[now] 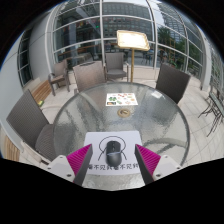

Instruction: Arrange mouse

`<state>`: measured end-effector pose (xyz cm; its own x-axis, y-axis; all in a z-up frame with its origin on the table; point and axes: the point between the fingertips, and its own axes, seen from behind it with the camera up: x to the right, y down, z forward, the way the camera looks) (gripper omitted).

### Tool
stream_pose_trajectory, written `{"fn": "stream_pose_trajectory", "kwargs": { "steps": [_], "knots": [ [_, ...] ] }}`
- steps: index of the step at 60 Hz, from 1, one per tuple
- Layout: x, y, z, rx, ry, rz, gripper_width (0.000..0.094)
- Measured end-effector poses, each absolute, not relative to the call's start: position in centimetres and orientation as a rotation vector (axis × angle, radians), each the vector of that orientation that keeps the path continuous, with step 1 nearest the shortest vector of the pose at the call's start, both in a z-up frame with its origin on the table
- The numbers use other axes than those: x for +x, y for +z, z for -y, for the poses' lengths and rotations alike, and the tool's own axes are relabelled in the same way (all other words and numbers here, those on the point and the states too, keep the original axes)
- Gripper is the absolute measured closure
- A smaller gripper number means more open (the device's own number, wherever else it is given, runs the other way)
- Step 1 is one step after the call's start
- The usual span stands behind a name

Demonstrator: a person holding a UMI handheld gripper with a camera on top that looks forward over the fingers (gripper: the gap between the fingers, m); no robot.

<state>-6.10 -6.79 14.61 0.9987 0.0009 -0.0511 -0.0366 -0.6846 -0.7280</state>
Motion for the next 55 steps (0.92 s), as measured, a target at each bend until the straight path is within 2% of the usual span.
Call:
{"fn": "stream_pose_trajectory", "kwargs": {
  "steps": [10,18,39,55],
  "knots": [
    [-5.1,20.1,12.8,-2.273,0.077,-0.037,0.0090],
    [-3.5,21.9,15.9,-2.250,0.071,-0.061,0.0094],
    [-1.0,22.4,21.6,-2.226,0.065,-0.070,0.0095],
    [0.1,22.4,22.8,-2.207,0.054,-0.078,0.0094]
  ]
}}
